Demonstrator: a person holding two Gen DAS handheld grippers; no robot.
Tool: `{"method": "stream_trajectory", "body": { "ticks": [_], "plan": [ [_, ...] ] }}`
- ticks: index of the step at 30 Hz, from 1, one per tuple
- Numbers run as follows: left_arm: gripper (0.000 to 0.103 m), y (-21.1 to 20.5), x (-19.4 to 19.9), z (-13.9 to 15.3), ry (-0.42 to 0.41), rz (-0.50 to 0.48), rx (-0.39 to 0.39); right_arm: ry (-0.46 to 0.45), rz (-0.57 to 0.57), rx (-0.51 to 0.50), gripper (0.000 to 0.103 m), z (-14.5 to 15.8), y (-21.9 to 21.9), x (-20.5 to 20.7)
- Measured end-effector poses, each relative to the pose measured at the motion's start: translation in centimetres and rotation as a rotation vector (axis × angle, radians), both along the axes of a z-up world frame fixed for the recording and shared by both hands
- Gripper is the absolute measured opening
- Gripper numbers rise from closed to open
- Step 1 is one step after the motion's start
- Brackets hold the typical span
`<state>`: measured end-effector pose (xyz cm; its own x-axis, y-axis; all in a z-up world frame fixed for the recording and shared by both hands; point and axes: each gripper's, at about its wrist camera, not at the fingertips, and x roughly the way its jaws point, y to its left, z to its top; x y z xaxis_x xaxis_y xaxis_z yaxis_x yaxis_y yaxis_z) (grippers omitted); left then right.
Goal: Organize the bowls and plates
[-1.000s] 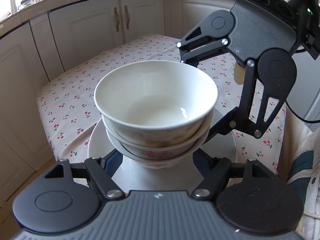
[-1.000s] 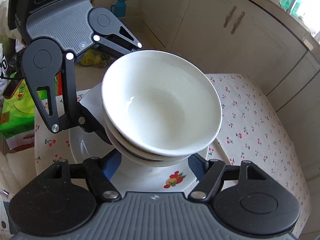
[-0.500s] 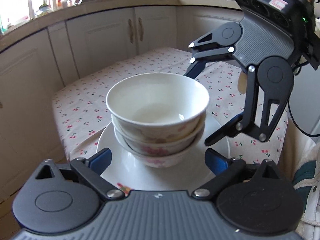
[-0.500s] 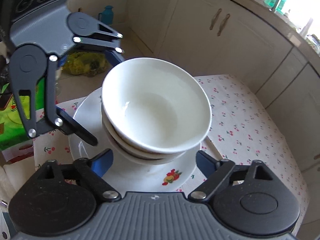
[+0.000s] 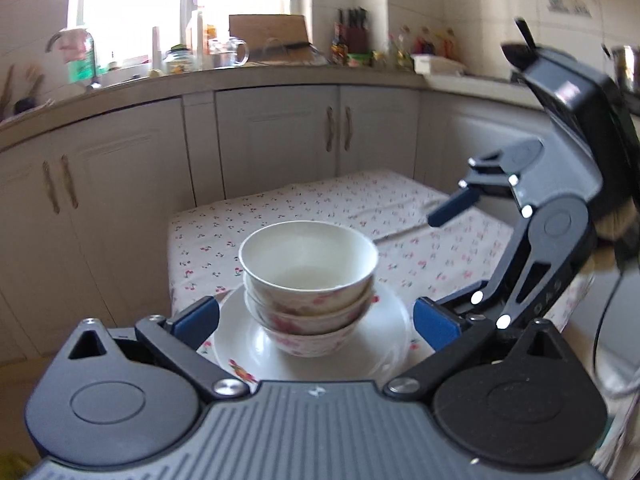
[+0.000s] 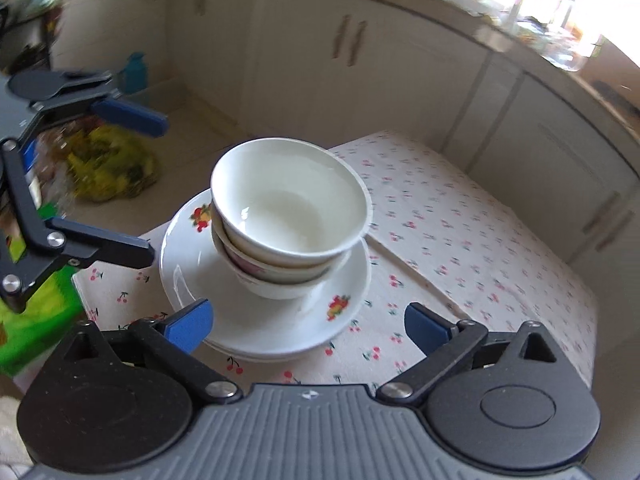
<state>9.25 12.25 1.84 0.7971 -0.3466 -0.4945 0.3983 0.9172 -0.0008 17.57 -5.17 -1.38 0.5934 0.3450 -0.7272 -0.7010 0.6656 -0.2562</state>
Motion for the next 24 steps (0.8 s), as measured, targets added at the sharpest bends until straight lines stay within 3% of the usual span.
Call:
{"method": "stream_trajectory", "body": {
  "ticks": [6, 10, 14, 18, 21, 24],
  "plan": [
    [0.102, -1.9, -2.5, -0.4, 0.038, 0.086, -0.081, -0.012, -0.194, 0.048, 0.103, -0.3, -2.3, -2.5],
    [0.102, -4.4, -3.9, -0.3, 0.015, 0.232, -0.015, -0.019, -0.332, 0.102, 0.103, -0.5, -4.2, -4.1],
    [0.102, -5.3, -4.6, 0.3, 0.041, 0.354, -0.097, -0.020, -0.467, 0.169, 0.103, -0.7, -6.0, -5.8],
    [0.102, -6.5, -4.5, 0.5, 0.096, 0.469, -0.035, -0.037, -0.513, 0.180, 0.103, -0.6, -6.7, -7.3],
    [0.102, -7.2, -5.2, 0.6, 0.092, 0.483, 0.020, -0.076, -0.509, 0.178, 0.103, 0.1, -6.7, -8.4],
    [0.102, -7.3, -6.0, 0.7, 0.083, 0.488, 0.010, -0.110, -0.513, 0.197, 0.103, 0.7, -6.9, -9.3]
  ]
}}
